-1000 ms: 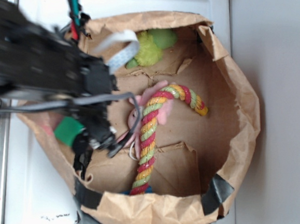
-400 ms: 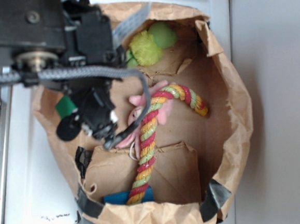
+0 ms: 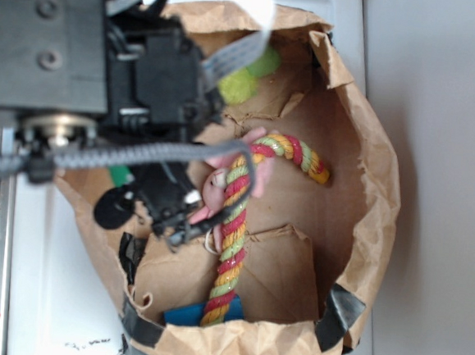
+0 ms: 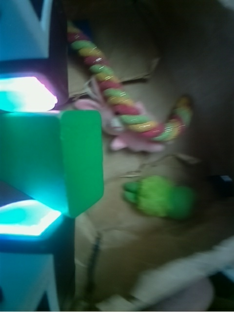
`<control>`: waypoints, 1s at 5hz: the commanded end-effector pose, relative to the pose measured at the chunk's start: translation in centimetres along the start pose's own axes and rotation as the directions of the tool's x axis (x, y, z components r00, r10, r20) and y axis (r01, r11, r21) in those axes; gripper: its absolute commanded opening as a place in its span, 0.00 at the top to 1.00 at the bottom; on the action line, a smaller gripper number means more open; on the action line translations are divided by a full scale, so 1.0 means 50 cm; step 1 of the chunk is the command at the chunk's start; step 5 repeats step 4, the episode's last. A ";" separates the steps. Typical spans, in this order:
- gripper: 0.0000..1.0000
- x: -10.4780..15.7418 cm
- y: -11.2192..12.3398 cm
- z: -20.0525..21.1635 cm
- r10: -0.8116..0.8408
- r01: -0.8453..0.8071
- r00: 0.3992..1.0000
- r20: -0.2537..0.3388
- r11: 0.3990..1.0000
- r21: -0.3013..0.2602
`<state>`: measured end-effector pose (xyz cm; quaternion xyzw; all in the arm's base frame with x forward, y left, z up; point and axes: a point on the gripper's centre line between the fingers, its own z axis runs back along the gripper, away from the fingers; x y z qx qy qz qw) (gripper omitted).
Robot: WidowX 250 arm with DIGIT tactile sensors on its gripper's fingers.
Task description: Grab the green block.
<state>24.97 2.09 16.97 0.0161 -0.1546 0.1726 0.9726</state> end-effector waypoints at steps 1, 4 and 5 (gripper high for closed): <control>1.00 0.073 -0.023 0.002 -0.110 0.110 0.994 -0.001 0.994 -0.029; 1.00 -0.041 -0.100 0.051 -0.122 0.117 0.991 0.062 0.990 0.081; 1.00 -0.041 -0.100 0.051 -0.122 0.117 0.991 0.062 0.990 0.081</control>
